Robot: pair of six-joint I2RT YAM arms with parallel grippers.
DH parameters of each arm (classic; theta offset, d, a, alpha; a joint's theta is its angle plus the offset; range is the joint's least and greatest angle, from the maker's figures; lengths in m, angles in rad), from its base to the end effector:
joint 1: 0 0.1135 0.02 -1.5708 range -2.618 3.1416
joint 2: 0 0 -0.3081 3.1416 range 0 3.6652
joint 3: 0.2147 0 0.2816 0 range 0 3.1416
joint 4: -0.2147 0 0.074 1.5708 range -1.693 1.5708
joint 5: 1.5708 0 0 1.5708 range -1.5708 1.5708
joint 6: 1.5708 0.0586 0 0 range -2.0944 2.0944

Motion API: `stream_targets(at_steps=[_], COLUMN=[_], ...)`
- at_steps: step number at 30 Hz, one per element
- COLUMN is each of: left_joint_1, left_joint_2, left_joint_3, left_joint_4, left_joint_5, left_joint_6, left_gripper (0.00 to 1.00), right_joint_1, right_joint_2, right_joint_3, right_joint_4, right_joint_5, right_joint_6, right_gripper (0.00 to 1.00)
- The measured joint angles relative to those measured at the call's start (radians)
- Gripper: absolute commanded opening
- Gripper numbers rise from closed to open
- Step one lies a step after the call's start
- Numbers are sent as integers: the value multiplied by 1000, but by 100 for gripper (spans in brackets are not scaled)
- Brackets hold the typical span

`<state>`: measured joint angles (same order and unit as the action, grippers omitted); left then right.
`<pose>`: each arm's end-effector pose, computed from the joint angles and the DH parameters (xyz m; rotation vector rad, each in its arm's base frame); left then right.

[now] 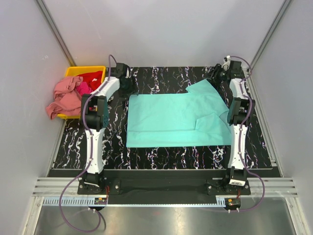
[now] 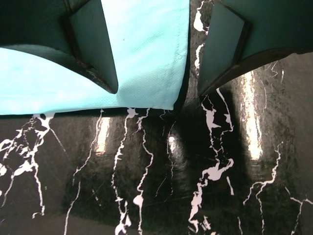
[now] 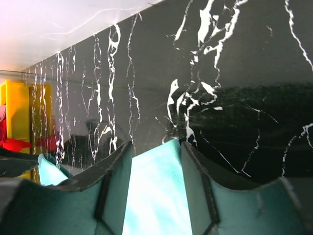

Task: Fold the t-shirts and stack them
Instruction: Fold the tshirt

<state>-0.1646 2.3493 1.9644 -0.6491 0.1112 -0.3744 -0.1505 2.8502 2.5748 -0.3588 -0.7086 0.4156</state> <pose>0.5726 -0.1017 0.1715 -0.2356 2.6232 -0.3341 0.6895 -0.0660 0.1147 0.2130 2.1651 0.9270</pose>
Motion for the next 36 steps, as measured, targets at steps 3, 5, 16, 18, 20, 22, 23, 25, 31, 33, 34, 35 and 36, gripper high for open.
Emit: stream_targets(at_steps=[3,5,16,18,20,22,23,25,31,33,34,35,36], left_joint_1=[0,0,0,0,0,1,1,2,4,4,4,4,4], left_joint_2=[2,3,3,5,9,11,11,11,14,21,26,31,37], left_joint_3=[4,5,8,18,35,55,67,87,96,96,96,96,96], left_joint_4=[0,0,-9,-14,-20,-31,-40,-47,-62,-60,-60,-60,-59], left_joint_5=[9,16,40,39,39,39,38,37,36,38,42,46,51], left_joint_6=[0,0,1,6,18,32,38,46,58,61,62,62,63], left_gripper=[70,70,69,69,69,69,68,67,62,59,59,59,58], right_joint_1=[-1,-3,-11,-13,-15,-18,-20,-23,-27,-27,-27,-27,-27], right_joint_2=[0,0,0,0,0,-3,-4,-11,-22,-29,-34,-40,-46], right_joint_3=[-18,-23,-31,-34,-47,-73,-91,-121,-140,-143,-148,-153,-160], right_joint_4=[19,20,25,39,65,104,131,174,235,249,259,269,277], right_joint_5=[0,3,10,11,9,6,-2,-19,-24,-35,-40,-45,-47], right_joint_6=[3,0,-4,-4,-2,6,15,31,62,70,74,77,80], right_gripper=[38,28,0,0,0,0,0,0,0,0,0,0,0])
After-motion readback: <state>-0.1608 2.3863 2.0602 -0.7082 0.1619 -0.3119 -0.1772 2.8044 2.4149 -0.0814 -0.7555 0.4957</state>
